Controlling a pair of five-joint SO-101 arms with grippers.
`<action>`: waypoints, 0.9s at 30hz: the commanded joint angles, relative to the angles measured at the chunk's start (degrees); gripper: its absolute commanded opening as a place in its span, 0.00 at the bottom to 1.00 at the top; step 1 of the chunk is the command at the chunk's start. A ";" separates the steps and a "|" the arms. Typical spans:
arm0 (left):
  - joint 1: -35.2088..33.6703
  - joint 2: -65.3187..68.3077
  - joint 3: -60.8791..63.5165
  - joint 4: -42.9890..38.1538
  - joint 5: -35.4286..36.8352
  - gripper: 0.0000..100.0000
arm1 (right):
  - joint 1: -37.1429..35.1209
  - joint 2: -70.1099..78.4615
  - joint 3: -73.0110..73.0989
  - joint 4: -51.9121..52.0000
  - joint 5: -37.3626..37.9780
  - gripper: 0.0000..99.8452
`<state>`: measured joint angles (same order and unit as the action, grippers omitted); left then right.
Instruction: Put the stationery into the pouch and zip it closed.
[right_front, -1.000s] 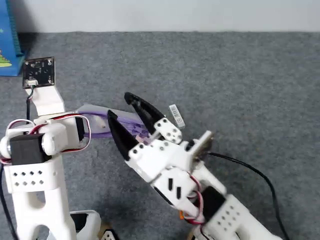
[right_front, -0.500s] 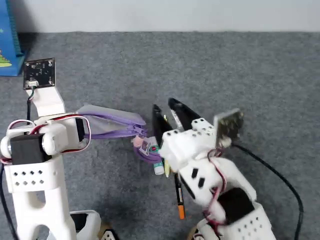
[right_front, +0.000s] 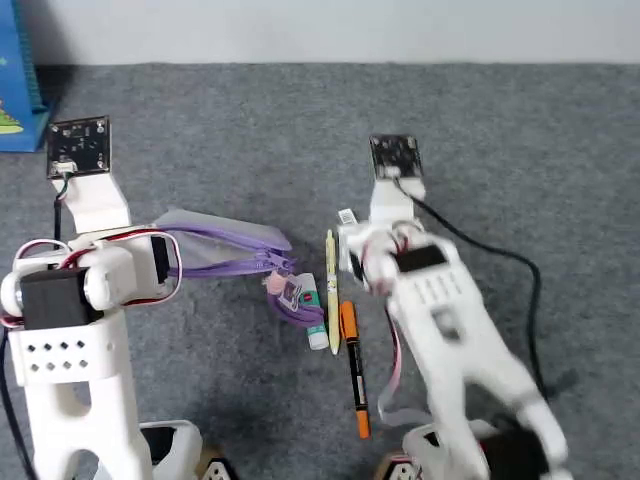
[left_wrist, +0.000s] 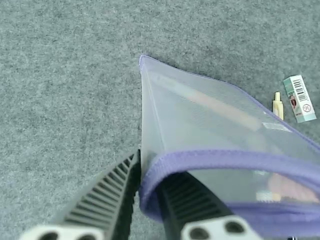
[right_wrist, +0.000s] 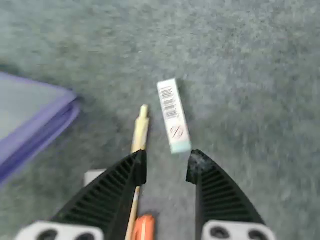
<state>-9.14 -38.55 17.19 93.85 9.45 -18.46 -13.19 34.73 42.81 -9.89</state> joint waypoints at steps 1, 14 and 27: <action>-0.18 0.00 -0.40 -1.67 0.53 0.01 | 1.01 12.44 -12.92 0.57 5.10 0.14; 0.00 -0.35 2.68 -4.04 0.53 0.01 | 1.27 38.99 -37.71 5.41 9.41 0.14; 0.09 -0.35 3.03 -4.40 0.53 0.01 | 3.30 47.87 -59.69 30.46 9.05 0.02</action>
<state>-9.14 -38.55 20.97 91.12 9.45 -16.18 36.48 -18.99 66.73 -1.01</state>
